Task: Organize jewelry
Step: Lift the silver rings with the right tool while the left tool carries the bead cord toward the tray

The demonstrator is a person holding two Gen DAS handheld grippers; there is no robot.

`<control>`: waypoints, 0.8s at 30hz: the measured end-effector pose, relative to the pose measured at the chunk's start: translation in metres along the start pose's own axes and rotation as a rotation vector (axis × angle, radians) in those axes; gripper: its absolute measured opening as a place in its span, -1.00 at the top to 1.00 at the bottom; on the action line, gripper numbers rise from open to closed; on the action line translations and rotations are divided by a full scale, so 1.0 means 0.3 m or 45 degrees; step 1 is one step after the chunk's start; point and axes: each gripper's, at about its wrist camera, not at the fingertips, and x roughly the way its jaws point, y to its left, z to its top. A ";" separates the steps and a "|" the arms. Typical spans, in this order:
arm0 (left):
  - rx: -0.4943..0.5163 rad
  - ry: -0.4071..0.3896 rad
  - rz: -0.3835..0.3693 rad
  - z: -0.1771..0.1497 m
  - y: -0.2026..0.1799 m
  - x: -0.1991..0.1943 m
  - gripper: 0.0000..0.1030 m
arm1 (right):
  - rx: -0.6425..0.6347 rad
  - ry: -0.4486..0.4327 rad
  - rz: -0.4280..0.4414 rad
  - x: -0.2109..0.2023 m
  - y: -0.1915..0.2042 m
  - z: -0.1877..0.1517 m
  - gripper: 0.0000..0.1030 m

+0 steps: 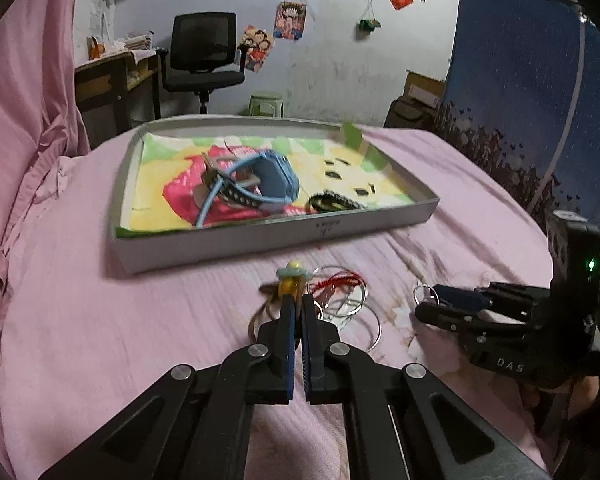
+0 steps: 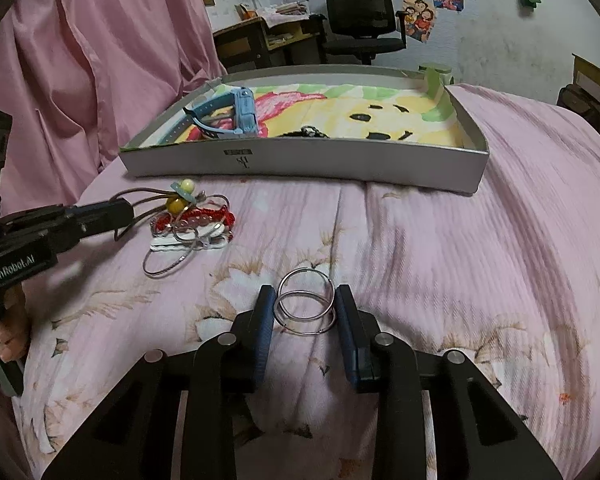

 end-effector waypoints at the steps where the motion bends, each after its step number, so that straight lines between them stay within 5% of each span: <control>1: 0.000 -0.009 0.002 0.005 0.002 -0.006 0.94 | -0.001 -0.009 0.003 -0.005 0.001 0.000 0.48; 14: -0.001 -0.170 -0.019 0.143 -0.004 -0.085 0.94 | -0.009 -0.143 0.045 -0.084 0.003 0.050 0.48; 24: -0.016 -0.302 -0.046 0.243 -0.029 -0.036 0.94 | -0.025 -0.251 0.034 -0.085 -0.007 0.213 0.48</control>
